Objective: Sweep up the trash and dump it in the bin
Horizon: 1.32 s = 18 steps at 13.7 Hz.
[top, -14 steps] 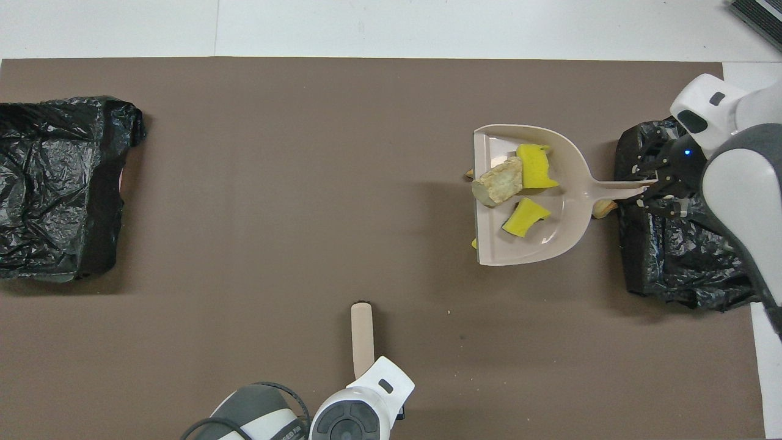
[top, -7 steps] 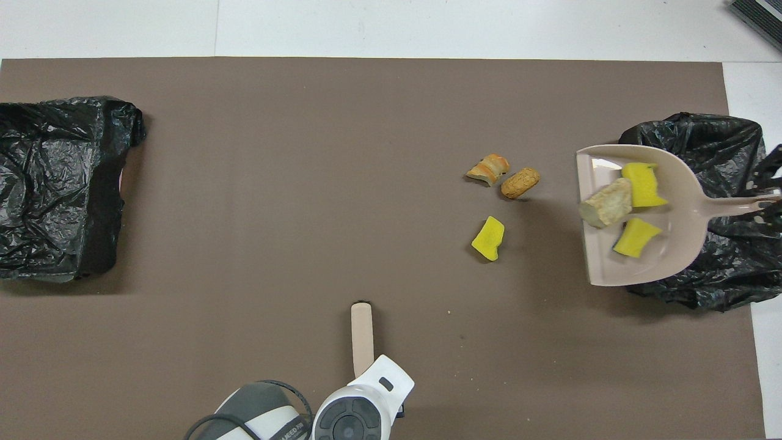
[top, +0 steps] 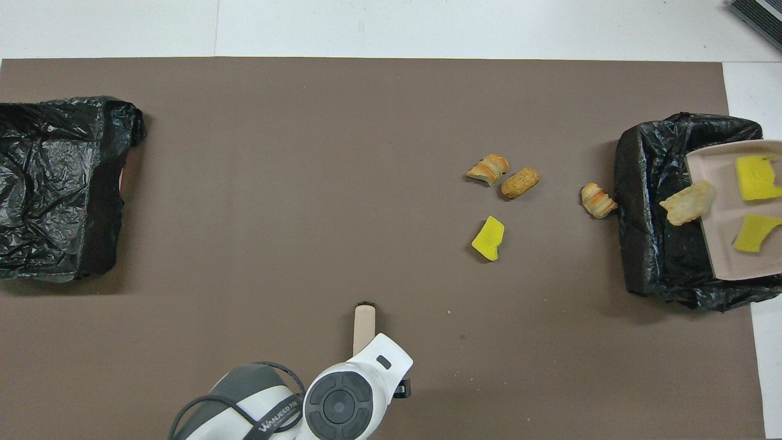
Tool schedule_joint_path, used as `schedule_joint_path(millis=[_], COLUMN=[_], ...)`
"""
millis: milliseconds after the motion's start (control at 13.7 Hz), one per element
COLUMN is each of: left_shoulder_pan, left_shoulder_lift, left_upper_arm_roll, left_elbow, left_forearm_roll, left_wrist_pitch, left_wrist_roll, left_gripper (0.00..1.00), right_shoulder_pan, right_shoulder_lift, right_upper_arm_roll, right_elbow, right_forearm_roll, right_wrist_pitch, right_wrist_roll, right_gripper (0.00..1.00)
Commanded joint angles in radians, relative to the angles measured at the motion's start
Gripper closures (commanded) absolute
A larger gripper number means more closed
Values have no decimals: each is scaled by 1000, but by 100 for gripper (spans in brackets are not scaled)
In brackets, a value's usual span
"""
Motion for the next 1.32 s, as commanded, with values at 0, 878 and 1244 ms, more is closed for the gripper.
schedule_joint_path(millis=[0, 878, 1244], left_shoulder_pan=[52, 469, 676], left_shoulder_lift=[65, 123, 99], left_upper_arm_roll=[-1, 7, 13], left_elbow=[143, 672, 767], left_forearm_roll=[88, 164, 164], left_wrist_pitch=[-47, -429, -518], left_wrist_roll=[32, 462, 639], left_gripper=[0, 0, 0], right_shoulder_pan=[-5, 106, 121], right_shoulder_lift=[-21, -138, -144], right_upper_arm_roll=[6, 8, 15], right_elbow=[-54, -278, -275], right_forearm_roll=[-98, -510, -574], right_wrist_pitch=[85, 153, 147], right_wrist_roll=[2, 397, 384], right_gripper=[100, 100, 100])
